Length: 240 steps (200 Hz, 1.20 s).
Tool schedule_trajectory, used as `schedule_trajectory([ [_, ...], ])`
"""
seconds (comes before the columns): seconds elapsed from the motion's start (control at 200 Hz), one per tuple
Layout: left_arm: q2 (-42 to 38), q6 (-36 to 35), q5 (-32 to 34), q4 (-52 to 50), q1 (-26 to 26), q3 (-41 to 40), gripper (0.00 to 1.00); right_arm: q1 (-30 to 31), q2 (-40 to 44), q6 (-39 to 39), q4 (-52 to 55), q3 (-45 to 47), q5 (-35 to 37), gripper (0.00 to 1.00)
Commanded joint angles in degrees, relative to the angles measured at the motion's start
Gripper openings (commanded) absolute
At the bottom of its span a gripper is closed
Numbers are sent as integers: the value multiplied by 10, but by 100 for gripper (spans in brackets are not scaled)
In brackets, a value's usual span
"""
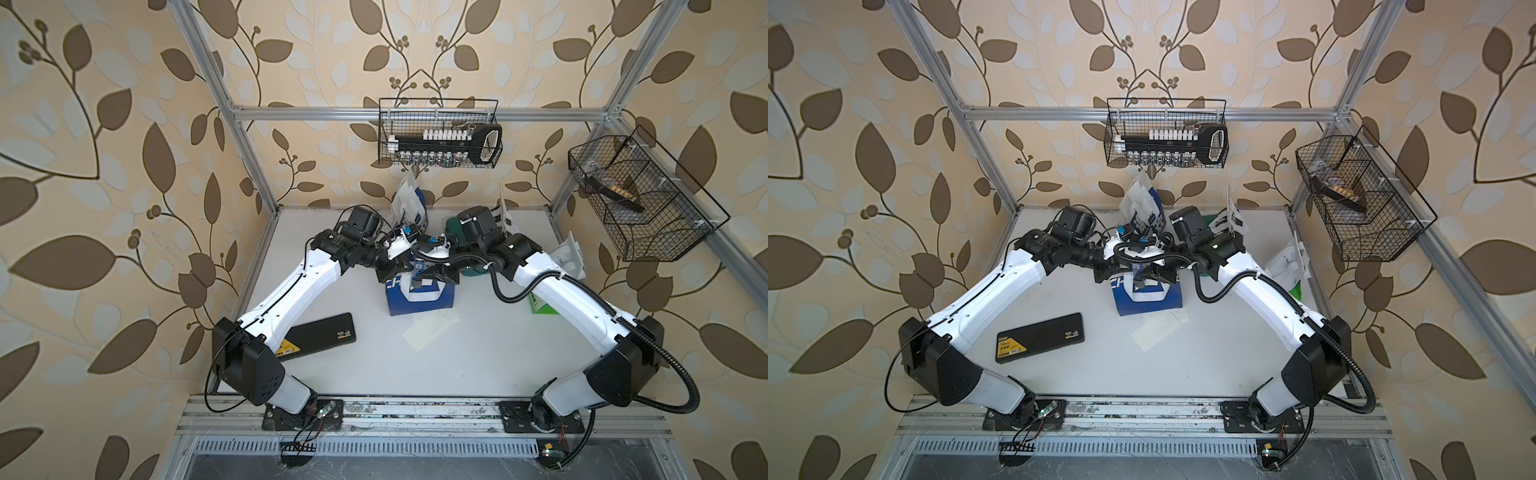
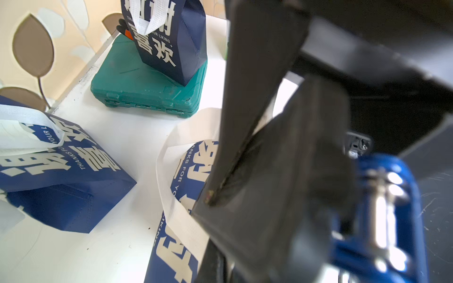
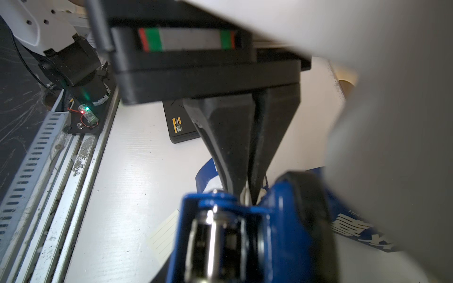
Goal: Staple the receipts to the bags
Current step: Staple the receipt to the takeout bag.
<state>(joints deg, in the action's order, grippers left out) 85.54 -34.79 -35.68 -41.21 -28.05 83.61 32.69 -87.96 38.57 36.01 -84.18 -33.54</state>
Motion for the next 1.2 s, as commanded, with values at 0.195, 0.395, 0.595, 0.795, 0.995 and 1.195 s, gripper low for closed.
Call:
schedule_trajectory([
  [0.195, -66, -63, -119, 128, -36, 53, 0, 27, -22, -34, -27, 18, -19, 64],
  [0.395, -66, -91, -104, 99, -36, 68, 0, 26, -17, 12, 3, 31, 24, 64],
  [0.595, -66, -116, -95, 75, -38, 88, 0, 26, -22, 42, 14, 53, 63, 64],
  [0.795, -65, -146, -85, 62, -55, 106, 0, 27, -40, 41, 15, 49, 61, 61],
  [0.995, -89, -161, -69, 130, -74, 72, 0, 28, -42, 29, 4, 56, 61, 62],
  [1.195, -90, -154, -69, 129, -77, 62, 0, 12, -28, -15, -33, 55, 26, 63],
])
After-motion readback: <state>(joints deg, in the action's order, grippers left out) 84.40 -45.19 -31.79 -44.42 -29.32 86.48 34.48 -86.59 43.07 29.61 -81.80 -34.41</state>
